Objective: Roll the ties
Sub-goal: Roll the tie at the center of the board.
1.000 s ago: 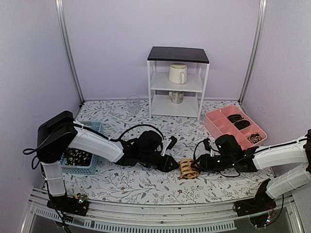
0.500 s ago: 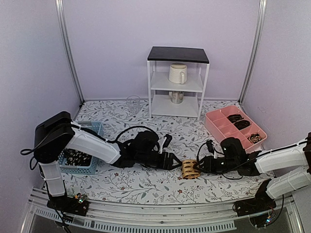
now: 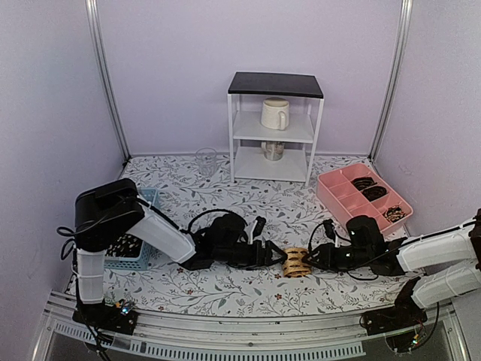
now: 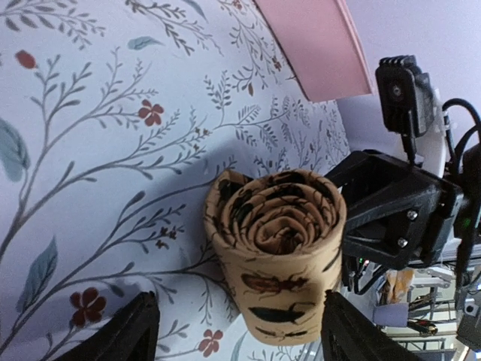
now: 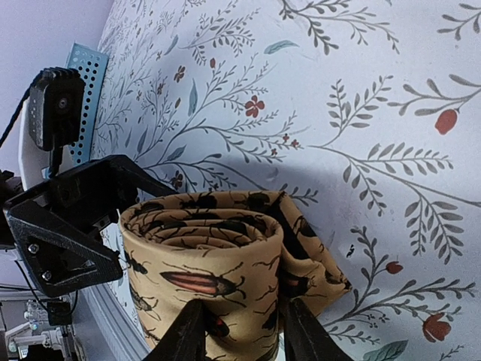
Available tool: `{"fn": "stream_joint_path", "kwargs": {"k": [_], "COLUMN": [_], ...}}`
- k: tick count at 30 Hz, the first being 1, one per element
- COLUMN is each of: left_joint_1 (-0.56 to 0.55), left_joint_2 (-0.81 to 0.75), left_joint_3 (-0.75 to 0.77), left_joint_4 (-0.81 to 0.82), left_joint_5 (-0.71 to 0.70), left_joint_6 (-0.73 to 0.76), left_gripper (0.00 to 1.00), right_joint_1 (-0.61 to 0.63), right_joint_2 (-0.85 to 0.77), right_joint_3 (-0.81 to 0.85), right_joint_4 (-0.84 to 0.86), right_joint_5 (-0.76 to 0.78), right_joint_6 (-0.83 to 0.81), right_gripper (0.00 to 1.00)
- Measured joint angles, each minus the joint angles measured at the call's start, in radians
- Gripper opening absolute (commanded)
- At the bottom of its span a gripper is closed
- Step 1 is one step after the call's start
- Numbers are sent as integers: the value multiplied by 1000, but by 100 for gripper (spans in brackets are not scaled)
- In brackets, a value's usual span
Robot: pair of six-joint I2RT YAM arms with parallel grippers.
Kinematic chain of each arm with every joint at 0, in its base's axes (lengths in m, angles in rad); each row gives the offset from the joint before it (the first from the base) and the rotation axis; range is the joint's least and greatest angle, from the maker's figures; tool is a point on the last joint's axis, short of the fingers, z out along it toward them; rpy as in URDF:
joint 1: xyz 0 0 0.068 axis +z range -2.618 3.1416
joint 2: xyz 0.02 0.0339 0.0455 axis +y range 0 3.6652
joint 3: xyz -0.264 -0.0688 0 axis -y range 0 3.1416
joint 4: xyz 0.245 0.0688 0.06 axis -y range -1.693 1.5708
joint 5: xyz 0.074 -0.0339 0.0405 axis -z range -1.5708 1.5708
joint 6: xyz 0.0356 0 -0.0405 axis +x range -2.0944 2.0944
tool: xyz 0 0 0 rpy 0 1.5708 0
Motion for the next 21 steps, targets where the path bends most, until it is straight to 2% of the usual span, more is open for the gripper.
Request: {"fn": "stream_joint_path", "kwargs": {"k": [12,21], "left_joint_1": [-6,-34], "left_joint_2": [97,148], "left_joint_3": [66,138], "left_joint_4": [126,140], "left_joint_5": [22,10], "left_joint_6": [-93,-193], "left_gripper": [77,75], "right_joint_1": [-29,-33], "right_joint_2": [0,0], "right_joint_3": [-16,-54], "right_joint_4": [21,72], "right_joint_5": [-36,-42], "right_joint_6": [9,44], "right_gripper": [36,36]}}
